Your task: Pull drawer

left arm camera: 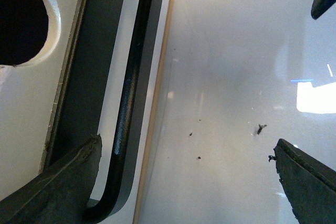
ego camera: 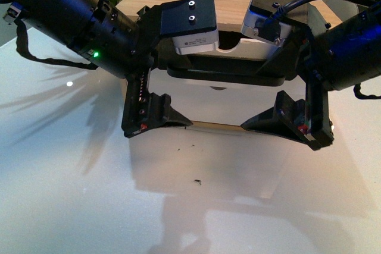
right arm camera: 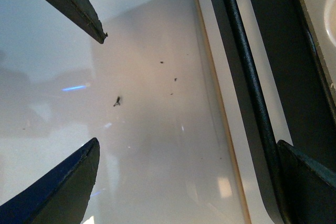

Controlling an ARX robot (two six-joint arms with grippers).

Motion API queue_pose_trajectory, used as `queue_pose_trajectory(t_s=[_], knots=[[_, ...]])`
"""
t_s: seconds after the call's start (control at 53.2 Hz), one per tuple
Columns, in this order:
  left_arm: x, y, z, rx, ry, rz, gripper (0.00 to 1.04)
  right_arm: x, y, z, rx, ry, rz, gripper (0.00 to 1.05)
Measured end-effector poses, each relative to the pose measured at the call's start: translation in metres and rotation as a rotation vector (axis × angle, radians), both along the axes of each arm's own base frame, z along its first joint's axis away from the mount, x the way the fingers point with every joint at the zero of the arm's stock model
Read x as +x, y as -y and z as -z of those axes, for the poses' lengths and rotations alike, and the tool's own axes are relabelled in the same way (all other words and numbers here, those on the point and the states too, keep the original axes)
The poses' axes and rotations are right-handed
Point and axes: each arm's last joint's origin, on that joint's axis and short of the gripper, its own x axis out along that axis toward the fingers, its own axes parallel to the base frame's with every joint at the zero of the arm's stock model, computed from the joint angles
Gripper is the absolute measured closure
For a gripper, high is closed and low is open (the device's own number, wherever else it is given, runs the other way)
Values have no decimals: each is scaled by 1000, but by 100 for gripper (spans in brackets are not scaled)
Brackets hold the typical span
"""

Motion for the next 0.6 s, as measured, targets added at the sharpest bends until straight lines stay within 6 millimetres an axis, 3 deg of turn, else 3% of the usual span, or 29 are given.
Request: queue_pose_trajectory(t_s=[0.338, 0.601], knots=[[-49, -15, -1, 19, -18, 81, 7, -46, 4, 0, 24, -33, -49, 9], [-72, -23, -2, -11, 46, 56, 7, -71, 6, -3, 76, 2, -34, 9]])
